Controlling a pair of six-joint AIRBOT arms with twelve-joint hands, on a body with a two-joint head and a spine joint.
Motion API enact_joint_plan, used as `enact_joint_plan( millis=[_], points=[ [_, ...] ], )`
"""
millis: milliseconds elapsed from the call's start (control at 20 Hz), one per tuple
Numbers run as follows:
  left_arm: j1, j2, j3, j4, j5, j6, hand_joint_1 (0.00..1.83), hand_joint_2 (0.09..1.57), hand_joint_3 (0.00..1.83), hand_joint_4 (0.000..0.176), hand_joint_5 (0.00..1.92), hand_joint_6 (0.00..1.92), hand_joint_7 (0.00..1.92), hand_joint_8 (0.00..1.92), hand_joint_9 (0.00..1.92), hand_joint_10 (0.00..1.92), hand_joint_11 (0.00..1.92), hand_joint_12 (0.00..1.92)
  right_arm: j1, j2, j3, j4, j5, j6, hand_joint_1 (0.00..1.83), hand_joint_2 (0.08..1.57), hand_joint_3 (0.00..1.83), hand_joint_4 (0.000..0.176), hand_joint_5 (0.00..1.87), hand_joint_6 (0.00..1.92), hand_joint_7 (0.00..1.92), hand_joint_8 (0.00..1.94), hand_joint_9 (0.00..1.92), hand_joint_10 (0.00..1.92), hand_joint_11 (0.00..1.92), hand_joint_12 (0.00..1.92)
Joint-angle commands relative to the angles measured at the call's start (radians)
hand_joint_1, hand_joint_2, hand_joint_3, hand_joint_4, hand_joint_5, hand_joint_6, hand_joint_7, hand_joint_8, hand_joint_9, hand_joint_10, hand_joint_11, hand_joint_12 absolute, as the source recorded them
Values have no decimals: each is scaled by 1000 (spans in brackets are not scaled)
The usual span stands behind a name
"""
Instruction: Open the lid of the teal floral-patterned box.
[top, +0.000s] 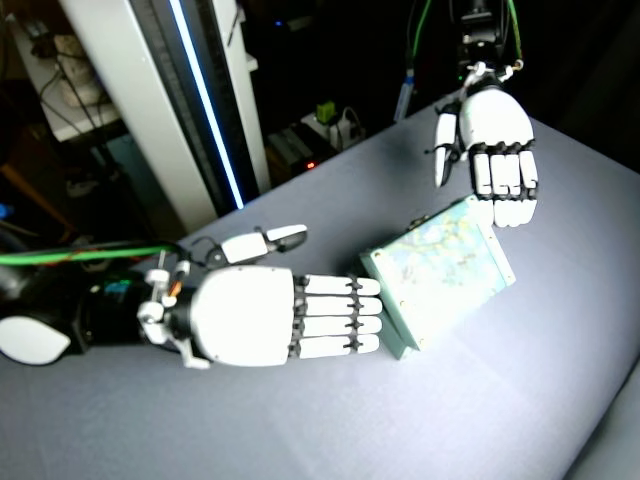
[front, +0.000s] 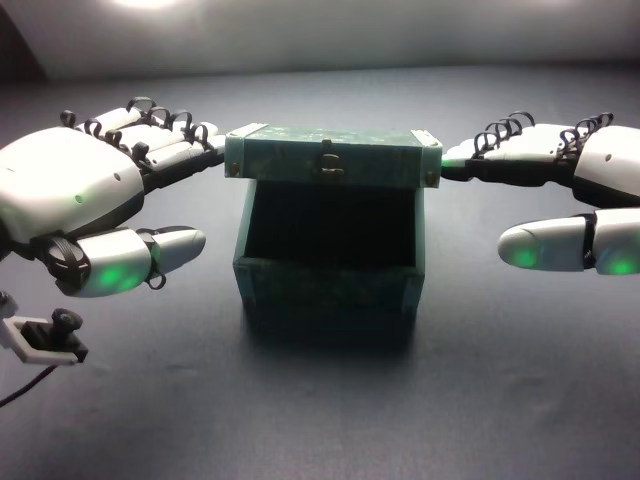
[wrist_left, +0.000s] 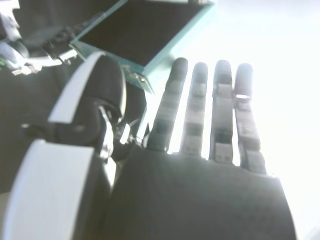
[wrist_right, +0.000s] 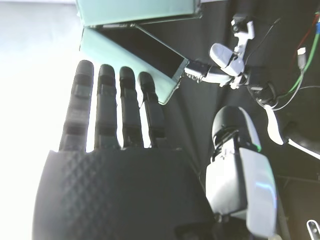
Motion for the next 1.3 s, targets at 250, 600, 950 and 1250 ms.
enact_joint_plan(
  millis=[250, 600, 950, 1250],
  points=[
    [26, -37, -6, -98, -258, 32, 172, 1329, 0, 0, 67, 2, 90, 1, 96, 6, 0, 250, 19, -30, 8, 114, 180, -19, 0, 1301, 18, 0, 206, 0, 191, 0, 151, 1, 76, 212],
    [36, -88, 18, -193, -329, 49, 106, 1217, 4, 28, 112, 1, 104, 1, 67, 2, 0, 135, 19, -62, 32, 173, 195, -32, 0, 1136, 0, 0, 202, 2, 163, 0, 106, 0, 5, 178],
    [12, -126, 49, -216, -328, 49, 107, 1189, 0, 0, 124, 0, 142, 2, 138, 8, 79, 203, 19, -92, 65, 218, 201, -32, 0, 1081, 0, 0, 179, 5, 141, 9, 88, 7, 46, 108],
    [-19, -153, 75, -223, -315, 49, 201, 1375, 1, 0, 126, 0, 100, 0, 122, 0, 26, 295, 35, -116, 86, 239, 200, -32, 0, 1123, 6, 0, 165, 3, 144, 5, 101, 8, 89, 130]
  ],
)
